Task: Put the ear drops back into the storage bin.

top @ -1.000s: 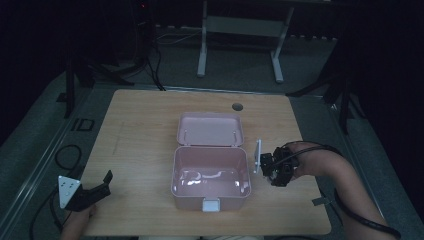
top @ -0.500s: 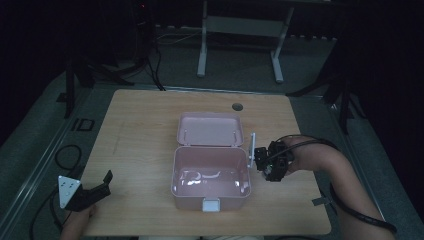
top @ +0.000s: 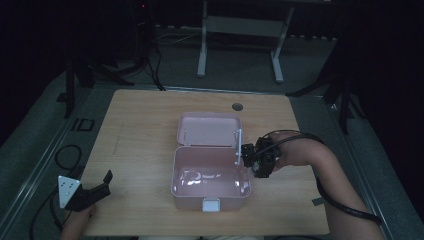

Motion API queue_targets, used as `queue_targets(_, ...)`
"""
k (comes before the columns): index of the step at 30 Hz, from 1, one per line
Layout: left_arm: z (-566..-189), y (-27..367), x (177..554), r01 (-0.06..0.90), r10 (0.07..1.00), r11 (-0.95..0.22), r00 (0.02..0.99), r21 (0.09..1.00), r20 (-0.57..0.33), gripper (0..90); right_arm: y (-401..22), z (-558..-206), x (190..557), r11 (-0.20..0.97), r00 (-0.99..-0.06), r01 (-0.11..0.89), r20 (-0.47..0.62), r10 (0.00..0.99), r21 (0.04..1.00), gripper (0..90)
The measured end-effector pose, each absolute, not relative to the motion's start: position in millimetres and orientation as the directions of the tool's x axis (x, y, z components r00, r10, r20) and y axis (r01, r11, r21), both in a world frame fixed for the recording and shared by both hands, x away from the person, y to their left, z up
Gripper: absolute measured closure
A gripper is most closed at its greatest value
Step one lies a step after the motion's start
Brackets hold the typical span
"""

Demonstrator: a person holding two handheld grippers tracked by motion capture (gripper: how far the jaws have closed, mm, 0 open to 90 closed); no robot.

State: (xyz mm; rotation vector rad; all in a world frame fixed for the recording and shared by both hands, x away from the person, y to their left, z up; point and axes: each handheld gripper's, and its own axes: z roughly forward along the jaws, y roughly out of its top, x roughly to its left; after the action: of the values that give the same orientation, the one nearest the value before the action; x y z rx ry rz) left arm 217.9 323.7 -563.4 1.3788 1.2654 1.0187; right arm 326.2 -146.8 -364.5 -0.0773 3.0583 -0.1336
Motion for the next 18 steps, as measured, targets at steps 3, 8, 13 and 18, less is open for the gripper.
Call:
queue_targets(3,-563.4,323.9,217.9,0.183,0.993,0.01,0.111,0.983,-0.031,1.0,-141.4,-364.5,326.7,0.995,-0.995,-0.058,-0.078,-0.064,-0.087,59.9)
queue_targets(8,-563.4,323.8,217.8,0.183,0.993,0.009,0.11,0.983,-0.03,0.9,-131.4,-365.6,327.8,0.994,-0.994,-0.069,-0.075,-0.075,-0.081,59.9)
queue_targets(13,-563.5,324.0,217.8,0.182,0.993,0.01,0.111,0.983,-0.031,1.0,-121.8,-367.5,328.2,0.994,-0.994,-0.079,-0.074,-0.085,-0.08,59.9)
queue_targets(18,-563.4,324.0,217.8,0.182,0.993,0.011,0.111,0.983,-0.032,1.0,-113.6,-369.2,327.6,0.992,-0.992,-0.096,-0.07,-0.102,-0.083,59.9)
